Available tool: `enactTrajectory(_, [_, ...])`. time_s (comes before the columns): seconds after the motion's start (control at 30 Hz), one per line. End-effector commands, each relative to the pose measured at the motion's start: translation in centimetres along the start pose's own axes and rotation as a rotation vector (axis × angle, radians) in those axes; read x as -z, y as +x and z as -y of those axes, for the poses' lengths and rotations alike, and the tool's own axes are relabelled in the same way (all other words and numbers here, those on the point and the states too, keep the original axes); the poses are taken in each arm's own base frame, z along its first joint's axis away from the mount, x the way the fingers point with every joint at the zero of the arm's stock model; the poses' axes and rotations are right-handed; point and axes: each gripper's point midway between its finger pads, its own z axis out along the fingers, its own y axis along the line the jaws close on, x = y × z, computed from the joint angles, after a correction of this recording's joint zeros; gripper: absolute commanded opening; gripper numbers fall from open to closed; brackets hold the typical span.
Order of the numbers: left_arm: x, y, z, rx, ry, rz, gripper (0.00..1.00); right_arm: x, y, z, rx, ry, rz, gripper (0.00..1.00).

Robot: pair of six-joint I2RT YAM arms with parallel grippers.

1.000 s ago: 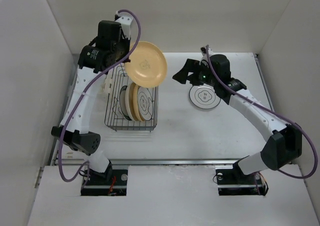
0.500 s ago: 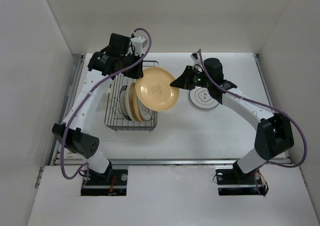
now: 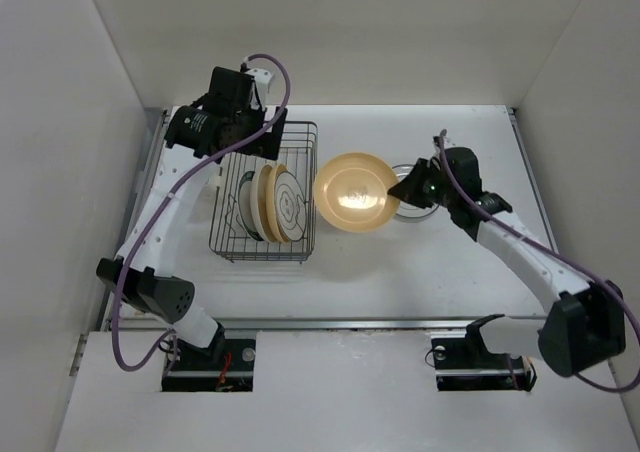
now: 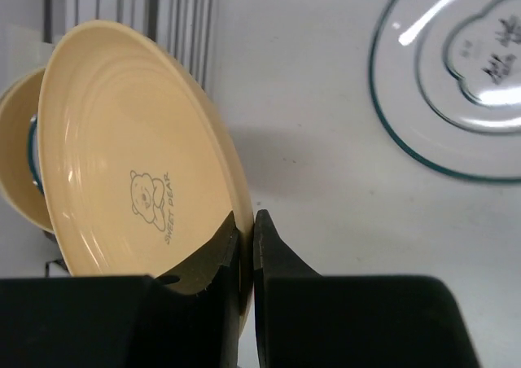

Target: Unload the plates from the dish rack

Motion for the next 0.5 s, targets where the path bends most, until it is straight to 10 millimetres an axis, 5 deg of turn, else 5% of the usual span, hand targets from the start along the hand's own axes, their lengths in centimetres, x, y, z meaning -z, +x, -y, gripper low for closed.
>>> enactTrajectory(0.0, [1.8, 1.3, -4.7, 0.014, -0.196, -0.029, 0.99, 2.4, 1.2, 3.3, -0.019, 0.15, 0.056, 0.0])
enactTrajectory(0.23, [-1.8, 7.7, -5.1, -0.04, -0.224, -0.278, 0.42, 2.3, 8.0, 8.9, -0.052, 0.287, -0.099, 0.0])
enactTrajectory(0.47, [-3.4, 10.9, -5.1, -0.035, -0.215, -0.386, 0.41, 0.4, 11.1, 10.4, -0.04, 0.311, -0.199, 0.0])
